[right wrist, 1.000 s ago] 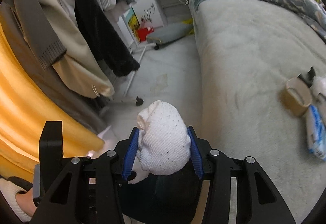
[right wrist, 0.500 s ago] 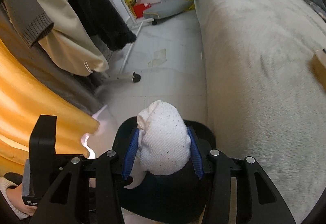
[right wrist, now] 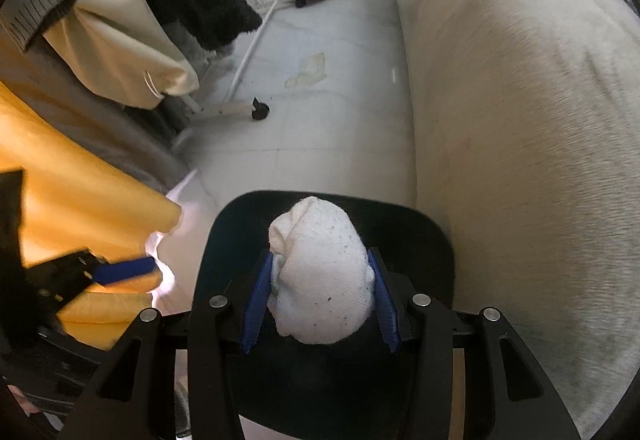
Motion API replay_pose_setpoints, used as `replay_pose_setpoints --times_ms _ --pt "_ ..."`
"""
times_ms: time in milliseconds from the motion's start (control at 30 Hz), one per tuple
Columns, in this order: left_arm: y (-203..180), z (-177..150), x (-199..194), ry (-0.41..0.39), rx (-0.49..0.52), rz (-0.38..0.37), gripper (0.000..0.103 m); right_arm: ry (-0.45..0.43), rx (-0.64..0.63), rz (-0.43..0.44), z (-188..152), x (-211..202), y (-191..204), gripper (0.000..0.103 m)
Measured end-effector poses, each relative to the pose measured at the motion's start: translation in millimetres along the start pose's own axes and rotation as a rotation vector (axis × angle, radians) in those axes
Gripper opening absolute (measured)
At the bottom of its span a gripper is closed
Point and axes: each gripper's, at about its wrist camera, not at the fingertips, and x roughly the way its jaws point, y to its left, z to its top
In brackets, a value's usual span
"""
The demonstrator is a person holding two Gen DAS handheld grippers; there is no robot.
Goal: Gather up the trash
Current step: 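Carry both tissue balls over the teal bin and open both tools to drop them, then move the right tool back to the bed and grasp the black plastic piece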
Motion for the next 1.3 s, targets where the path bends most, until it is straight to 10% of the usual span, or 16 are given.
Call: replay_pose_setpoints --times_ms 867,1300 --pt "14.7 22.9 -107.0 -0.449 0.044 0.009 0.078 0.252 -0.076 -0.106 -38.2 80.9 14.8 0.051" --pt "-15.8 34.1 -148.5 -0.642 0.111 -0.007 0.085 0.2 -0.057 -0.057 -45.9 50.8 13.9 0.07"
